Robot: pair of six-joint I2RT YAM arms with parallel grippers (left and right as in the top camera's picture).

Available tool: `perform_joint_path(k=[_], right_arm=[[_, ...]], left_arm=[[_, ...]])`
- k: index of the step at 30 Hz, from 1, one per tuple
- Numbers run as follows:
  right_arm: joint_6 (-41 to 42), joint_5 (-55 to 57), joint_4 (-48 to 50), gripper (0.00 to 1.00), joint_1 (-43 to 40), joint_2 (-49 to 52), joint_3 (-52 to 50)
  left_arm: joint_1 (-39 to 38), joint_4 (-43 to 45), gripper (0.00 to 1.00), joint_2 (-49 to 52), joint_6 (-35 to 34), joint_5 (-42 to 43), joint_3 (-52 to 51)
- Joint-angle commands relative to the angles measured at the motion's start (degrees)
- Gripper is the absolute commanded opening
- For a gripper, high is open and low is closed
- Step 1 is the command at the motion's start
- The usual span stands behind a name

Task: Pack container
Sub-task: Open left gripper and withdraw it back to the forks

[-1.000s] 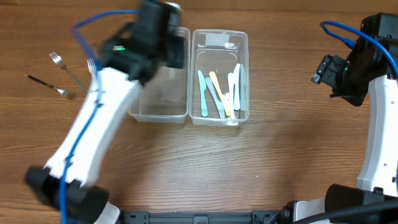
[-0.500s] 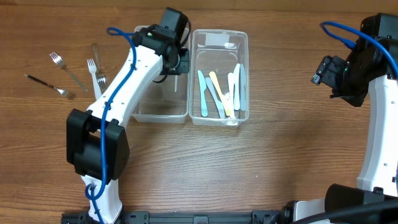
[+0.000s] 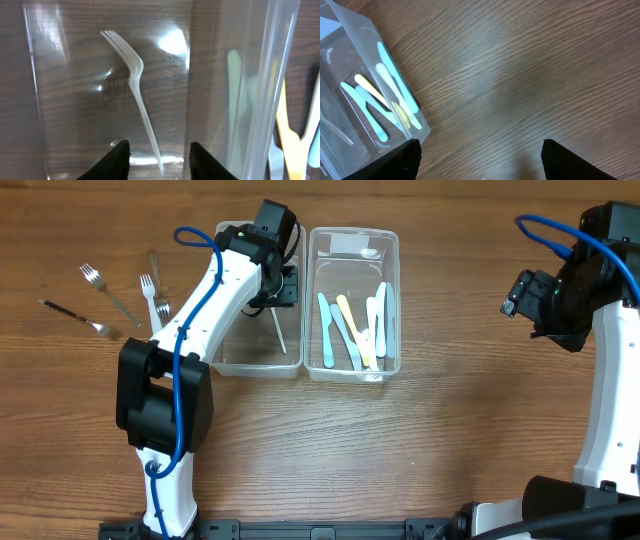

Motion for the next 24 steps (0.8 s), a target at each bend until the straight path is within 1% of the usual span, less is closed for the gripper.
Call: perform_joint_path(k=[1, 4, 5, 7, 10, 12, 15, 16, 18, 21, 24], right_arm=[[-0.17, -0.28, 0.35, 0.8, -0.02, -0.59, 0.11], [-0.2, -0.28, 0.37, 0.81, -0.02, -0.59, 0.11], [-0.2, -0.26, 0.42, 0.81, -0.02, -0.59, 0.11], [-0.2, -0.26, 0.44, 0.82, -0.02, -0.59, 0.13], [-0.22, -0.26, 0.55, 0.82, -0.02, -0.59, 0.11], [-0.22, -0.26, 0.63, 0.83, -0.02, -0.59, 0.11], [-0.39, -0.26, 0.61, 0.83, -0.02, -0.59, 0.11], [-0.39, -0.28, 0.59, 0.83, -0.02, -0.59, 0.11], [-0.39, -0.28, 0.57, 0.83, -0.02, -0.59, 0.11], [-0.39, -0.28, 0.55, 0.83, -0.02, -0.59, 0.11], [-0.42, -0.28, 0.55, 0.83, -0.02, -0.59, 0.11]], left_arm=[[1.22, -1.86, 0.41, -2.64, 1.38, -2.34, 4.35], [3.74, -5.79, 0.42, -7.28, 1.31, -6.99, 9.81], [4.94, -6.8, 0.44, -8.87, 1.31, -7.87, 11.08], [8.07, -8.26, 0.54, -12.04, 0.22, -9.11, 12.61], [15.04, -10.01, 0.54, -15.98, -3.3, -9.22, 12.72], [20.92, -12.41, 0.72, -16.65, -7.5, -9.18, 12.7], [29.2, -15.12, 0.74, -15.74, -11.78, -7.8, 11.93], [31.65, -15.19, 0.77, -15.26, -12.41, -6.99, 11.34], [36.57, -14.93, 0.86, -13.75, -14.95, -5.53, 9.38], [41.97, -13.09, 0.87, -11.13, -16.85, -2.47, 5.68], [45.11, -10.8, 0.86, -8.39, -16.87, -1.31, 2.29]])
